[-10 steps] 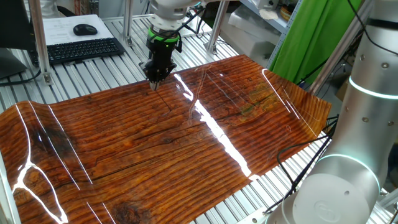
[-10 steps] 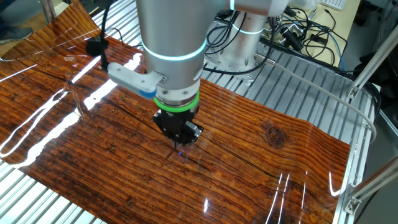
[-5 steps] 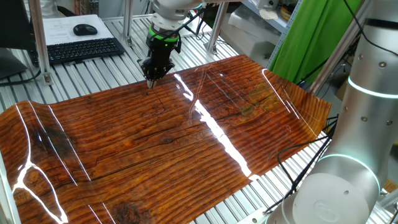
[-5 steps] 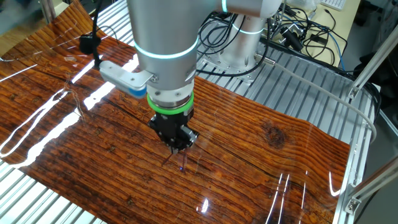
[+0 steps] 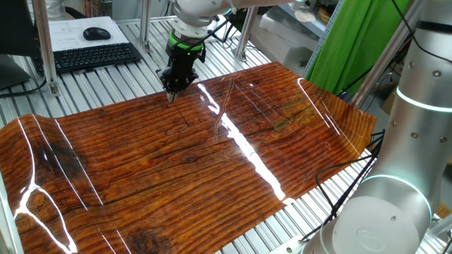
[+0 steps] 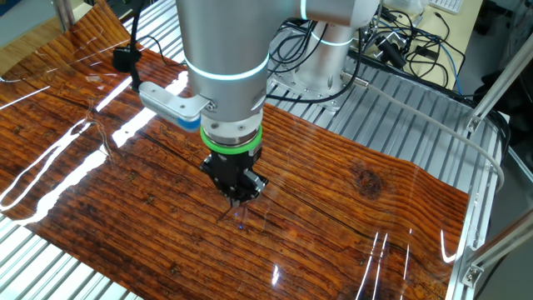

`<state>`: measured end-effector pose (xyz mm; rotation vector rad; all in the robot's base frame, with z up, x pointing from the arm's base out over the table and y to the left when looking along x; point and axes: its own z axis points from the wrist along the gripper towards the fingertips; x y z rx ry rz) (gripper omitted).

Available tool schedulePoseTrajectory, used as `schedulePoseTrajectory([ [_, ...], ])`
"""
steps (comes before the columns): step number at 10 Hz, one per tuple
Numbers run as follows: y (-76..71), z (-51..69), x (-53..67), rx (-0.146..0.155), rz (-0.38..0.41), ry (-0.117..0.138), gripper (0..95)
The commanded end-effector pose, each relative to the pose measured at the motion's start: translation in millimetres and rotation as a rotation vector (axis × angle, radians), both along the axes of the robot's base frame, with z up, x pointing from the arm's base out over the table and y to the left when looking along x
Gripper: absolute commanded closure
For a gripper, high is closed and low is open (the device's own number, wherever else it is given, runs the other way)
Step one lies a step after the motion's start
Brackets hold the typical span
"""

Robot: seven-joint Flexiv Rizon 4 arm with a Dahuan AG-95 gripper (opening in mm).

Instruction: Unfold the leg of the glasses (with one hand)

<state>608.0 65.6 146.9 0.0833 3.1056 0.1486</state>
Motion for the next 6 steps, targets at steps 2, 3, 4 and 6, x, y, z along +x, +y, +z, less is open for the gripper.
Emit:
schedulePoseTrajectory([
  [2, 0.8, -8.8, -1.6, -0.004, -0.015, -0.063, 95.0],
  [3, 1.8, -13.7, -1.0, -0.003, -0.019, -0.073, 95.0],
  [4, 2.4, -16.9, -0.7, -0.001, -0.022, -0.079, 95.0],
  [6, 3.7, -24.7, -0.1, 0.0, -0.025, -0.084, 95.0],
])
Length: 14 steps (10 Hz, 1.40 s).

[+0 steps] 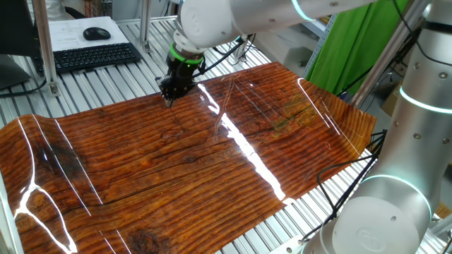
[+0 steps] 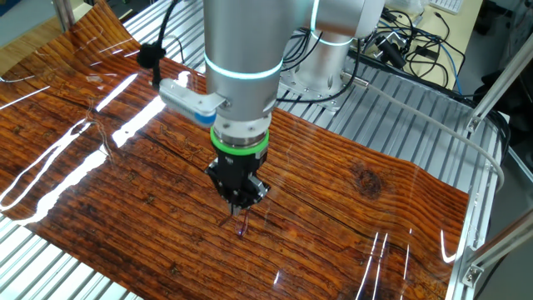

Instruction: Unfold the leg of the glasses (with one hand)

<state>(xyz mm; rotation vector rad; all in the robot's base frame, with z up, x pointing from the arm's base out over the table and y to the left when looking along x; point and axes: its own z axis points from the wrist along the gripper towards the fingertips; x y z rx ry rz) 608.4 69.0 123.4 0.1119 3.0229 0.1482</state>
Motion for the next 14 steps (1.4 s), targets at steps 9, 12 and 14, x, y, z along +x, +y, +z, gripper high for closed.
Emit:
schedulePoseTrajectory([
  [9, 3.0, -10.8, -1.1, -0.01, -0.009, 0.026, 76.0],
  [12, 4.4, -26.6, -0.6, -0.021, 0.003, 0.025, 76.0],
  [14, 2.2, -31.7, 0.0, -0.032, 0.013, 0.037, 76.0],
])
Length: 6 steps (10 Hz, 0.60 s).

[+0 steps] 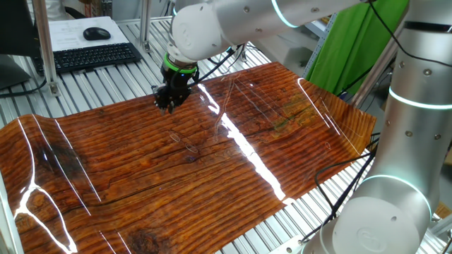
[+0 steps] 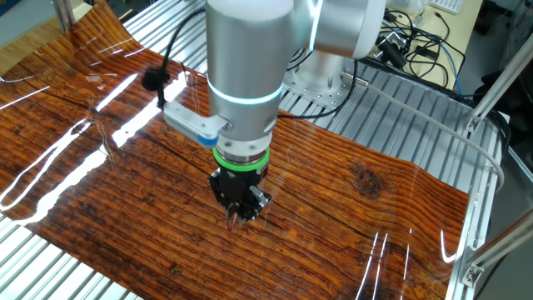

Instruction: Unfold the leg of the glasses (with one hand)

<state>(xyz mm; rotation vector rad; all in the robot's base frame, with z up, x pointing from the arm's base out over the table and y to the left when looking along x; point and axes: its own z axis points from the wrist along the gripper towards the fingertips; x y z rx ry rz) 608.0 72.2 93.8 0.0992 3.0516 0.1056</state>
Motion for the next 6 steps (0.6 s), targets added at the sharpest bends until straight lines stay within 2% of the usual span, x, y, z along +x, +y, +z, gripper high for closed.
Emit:
schedulePoseTrajectory([
  [1, -2.9, -4.4, 0.8, -0.006, 0.013, 0.013, 76.0],
  [3, -10.6, -10.9, 1.5, -0.028, 0.051, 0.022, 76.0],
  [4, -16.3, -15.2, 1.4, -0.056, 0.105, 0.03, 76.0],
  [6, -26.9, -22.8, -6.1, -0.07, 0.152, 0.039, 76.0],
])
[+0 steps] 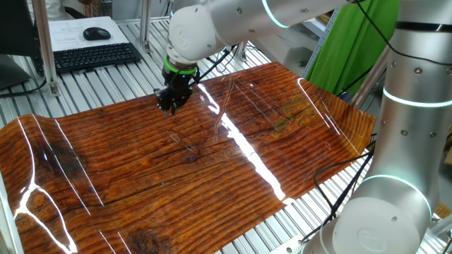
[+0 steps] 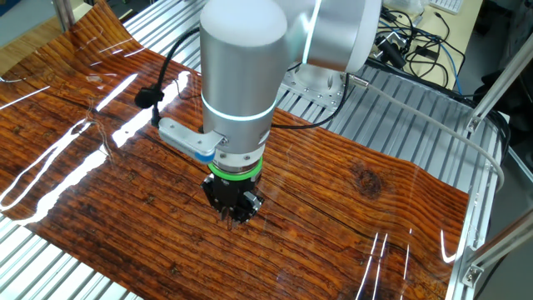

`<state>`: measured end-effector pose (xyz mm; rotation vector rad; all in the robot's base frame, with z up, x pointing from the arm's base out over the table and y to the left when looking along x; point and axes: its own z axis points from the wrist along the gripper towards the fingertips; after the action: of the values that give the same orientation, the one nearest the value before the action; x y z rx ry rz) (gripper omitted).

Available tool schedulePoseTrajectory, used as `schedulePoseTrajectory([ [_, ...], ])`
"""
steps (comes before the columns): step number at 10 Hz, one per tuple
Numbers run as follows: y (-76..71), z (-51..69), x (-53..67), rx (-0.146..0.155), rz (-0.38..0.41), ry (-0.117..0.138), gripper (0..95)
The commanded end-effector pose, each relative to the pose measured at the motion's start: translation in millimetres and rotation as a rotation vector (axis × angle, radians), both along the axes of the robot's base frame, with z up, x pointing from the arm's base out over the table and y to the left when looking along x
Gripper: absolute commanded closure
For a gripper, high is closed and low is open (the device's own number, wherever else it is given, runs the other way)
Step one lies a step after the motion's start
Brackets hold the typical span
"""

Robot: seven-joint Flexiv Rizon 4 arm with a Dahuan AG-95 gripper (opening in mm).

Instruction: Unfold the leg of the glasses (with one hand)

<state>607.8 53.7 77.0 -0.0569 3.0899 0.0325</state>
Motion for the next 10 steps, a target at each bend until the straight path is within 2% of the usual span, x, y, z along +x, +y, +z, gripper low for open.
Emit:
schedulePoseTrajectory([
  [1, -16.2, -11.1, -14.2, -0.018, 0.067, 0.005, 76.0],
  [4, -31.8, -27.6, -31.9, -0.016, 0.101, -0.004, 76.0],
  [8, -32.7, -30.1, -33.5, -0.012, 0.119, 0.001, 76.0],
  [10, -32.2, -35.7, -35.7, -0.016, 0.133, 0.002, 76.0],
])
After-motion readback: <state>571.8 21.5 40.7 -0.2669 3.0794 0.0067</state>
